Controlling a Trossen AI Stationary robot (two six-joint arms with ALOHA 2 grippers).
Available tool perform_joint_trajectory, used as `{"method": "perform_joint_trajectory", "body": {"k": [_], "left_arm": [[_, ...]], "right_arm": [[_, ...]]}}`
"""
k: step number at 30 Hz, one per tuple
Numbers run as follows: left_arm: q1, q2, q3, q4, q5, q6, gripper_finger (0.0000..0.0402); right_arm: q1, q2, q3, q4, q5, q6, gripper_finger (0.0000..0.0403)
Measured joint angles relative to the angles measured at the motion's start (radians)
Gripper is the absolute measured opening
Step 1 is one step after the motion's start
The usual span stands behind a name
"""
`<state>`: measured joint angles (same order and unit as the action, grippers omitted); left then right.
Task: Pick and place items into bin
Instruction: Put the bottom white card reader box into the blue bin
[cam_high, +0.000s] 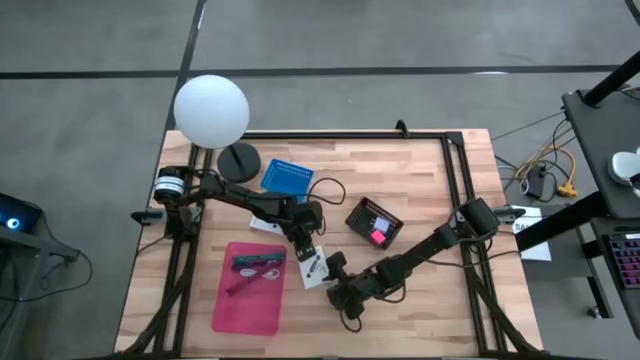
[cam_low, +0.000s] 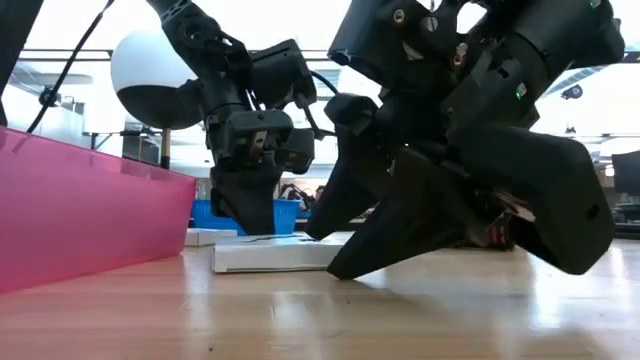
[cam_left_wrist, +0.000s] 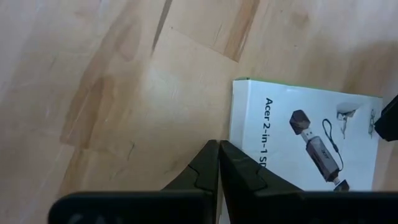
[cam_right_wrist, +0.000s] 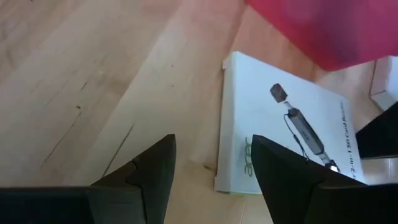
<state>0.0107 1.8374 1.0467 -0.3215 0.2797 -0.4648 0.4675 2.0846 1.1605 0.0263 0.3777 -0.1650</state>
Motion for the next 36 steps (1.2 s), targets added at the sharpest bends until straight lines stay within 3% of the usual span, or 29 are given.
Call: {"method": "perform_joint_trajectory", "body": {"k": [6, 15, 28, 36], "left_arm": [[-0.011, 0.002, -0.001, 0.011, 0.019, -0.001, 0.0000], [-0.021, 0.002, -0.007, 0.023, 0.032, 0.000, 0.0000], [-0.022, 0.002, -0.007, 0.024, 0.039, 0.002, 0.0000], [-0.023, 0.002, -0.007, 0.025, 0.045, 0.003, 0.0000]], "right_arm": [[-0.002, -0.001, -0.004, 0.002, 0.124, -0.008, 0.0199], [-0.006, 0.000, -0.004, 0.015, 0.144, -0.119, 0.0199], [-0.006, -0.016, 0.084, 0.002, 0.219, -0.104, 0.0199], [-0.006, -0.016, 0.125, -0.091, 0.257, -0.098, 0.0199]]}}
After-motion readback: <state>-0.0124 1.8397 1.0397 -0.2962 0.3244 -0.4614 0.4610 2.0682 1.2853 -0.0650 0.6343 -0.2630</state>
